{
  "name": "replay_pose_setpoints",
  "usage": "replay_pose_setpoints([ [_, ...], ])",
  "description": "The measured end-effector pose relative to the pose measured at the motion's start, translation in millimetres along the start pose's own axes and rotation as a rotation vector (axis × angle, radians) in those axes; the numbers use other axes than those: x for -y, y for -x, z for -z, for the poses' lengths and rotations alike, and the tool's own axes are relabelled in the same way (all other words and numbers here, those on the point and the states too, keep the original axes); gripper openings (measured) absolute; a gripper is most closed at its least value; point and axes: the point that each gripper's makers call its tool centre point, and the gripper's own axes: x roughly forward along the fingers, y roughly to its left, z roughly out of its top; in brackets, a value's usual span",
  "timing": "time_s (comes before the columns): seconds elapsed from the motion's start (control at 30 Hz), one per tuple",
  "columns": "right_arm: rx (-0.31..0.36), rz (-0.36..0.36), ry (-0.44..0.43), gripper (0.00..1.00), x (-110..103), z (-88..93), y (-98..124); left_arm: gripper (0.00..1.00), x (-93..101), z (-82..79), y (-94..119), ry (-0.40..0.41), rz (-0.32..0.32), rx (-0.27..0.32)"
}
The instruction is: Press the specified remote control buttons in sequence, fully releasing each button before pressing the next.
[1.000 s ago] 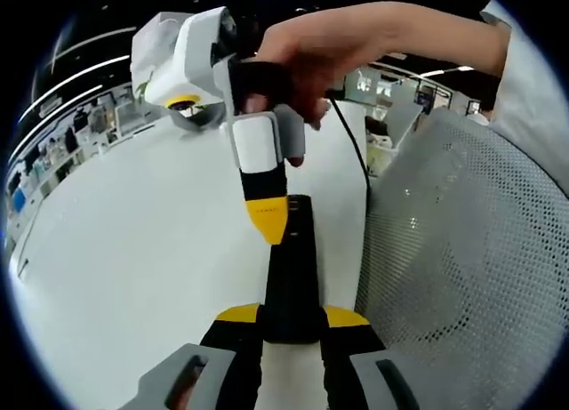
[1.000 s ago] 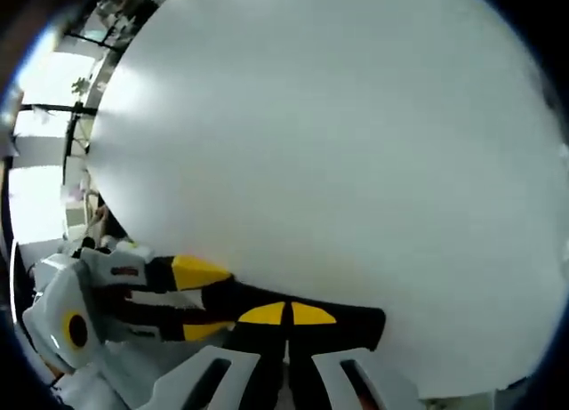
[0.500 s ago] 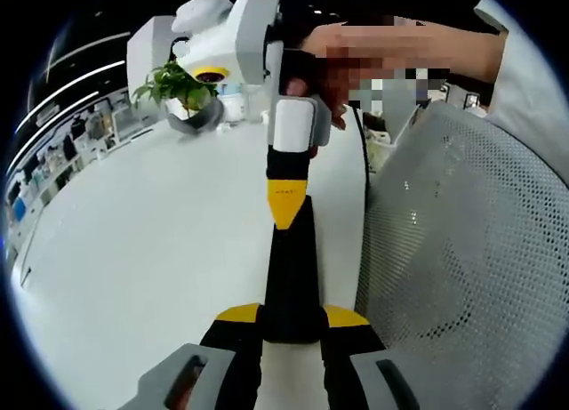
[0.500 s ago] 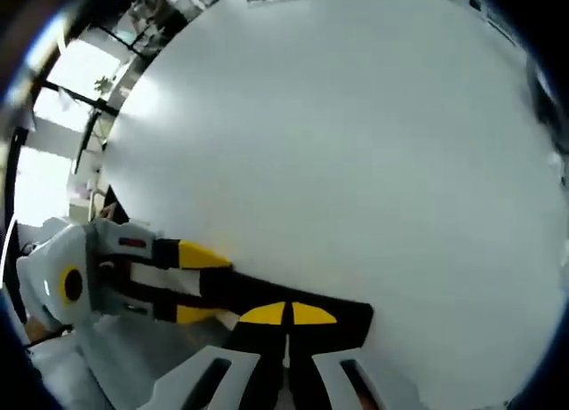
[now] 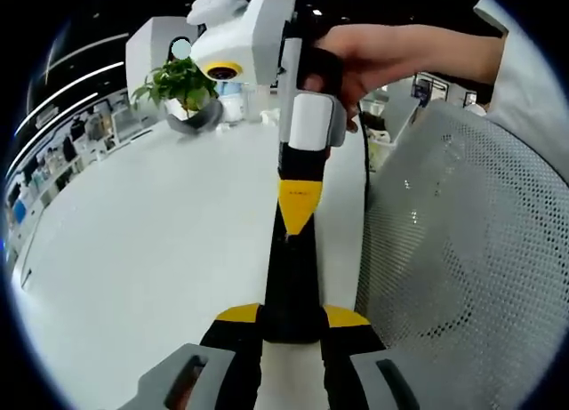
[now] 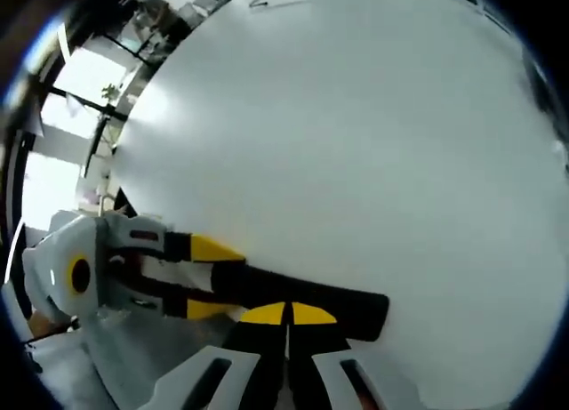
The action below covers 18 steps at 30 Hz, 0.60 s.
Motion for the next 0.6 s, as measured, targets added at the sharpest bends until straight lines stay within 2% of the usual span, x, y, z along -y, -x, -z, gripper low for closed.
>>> replay_pose_setpoints([
  [0.13, 0.004, -0.008, -0.01, 0.0, -2.3, 0.0, -0.9, 0.24, 0.4, -0.2, 0.1, 0.0, 0.0, 0.0],
  [0.4, -0.012, 0.034, 0.031, 0.0, -1.5, 0.2, -2.8, 0.24, -0.1, 0.2, -0.5, 0.001, 0.0, 0.001],
  [0.6, -0.028, 0.027, -0.004, 0.0, 1.3, -0.7, -3.2, 0.24, 0.1, 0.3, -0.8, 0.003, -0.001, 0.004],
])
